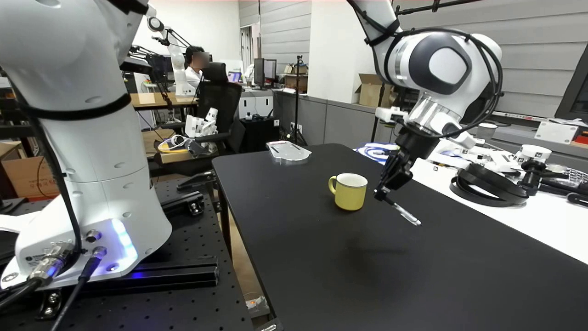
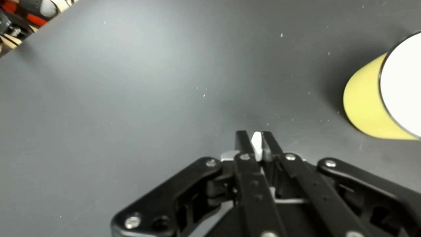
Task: Take the pen out of the yellow mug then put it back in the mug
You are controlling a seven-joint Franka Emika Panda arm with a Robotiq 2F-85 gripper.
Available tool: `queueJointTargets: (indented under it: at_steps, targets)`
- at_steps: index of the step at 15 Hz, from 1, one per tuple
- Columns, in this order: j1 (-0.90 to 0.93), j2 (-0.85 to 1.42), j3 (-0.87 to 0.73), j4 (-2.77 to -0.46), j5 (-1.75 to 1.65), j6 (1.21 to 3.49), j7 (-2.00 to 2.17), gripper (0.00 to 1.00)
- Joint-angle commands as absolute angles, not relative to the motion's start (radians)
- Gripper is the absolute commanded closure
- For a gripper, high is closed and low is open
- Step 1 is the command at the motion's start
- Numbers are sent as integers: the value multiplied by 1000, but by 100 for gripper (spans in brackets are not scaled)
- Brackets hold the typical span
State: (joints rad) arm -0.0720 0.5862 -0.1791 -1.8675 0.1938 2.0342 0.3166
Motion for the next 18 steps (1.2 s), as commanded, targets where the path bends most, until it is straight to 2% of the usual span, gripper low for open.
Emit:
queueJointTargets:
  at_steps: [1, 5, 10, 11, 13, 18]
  targets:
    - [-108, 589, -173, -1953, 233, 2210, 341, 97]
    - [-121, 640, -176, -1993, 260, 2371, 356, 97]
    - [-110, 682, -186, -1994, 252, 2398, 381, 97]
    - [-109, 687, -189, -1988, 249, 2382, 390, 63]
    - [-111, 692, -193, -1980, 245, 2368, 400, 56]
    - [-123, 696, -207, -1962, 251, 2359, 418, 21]
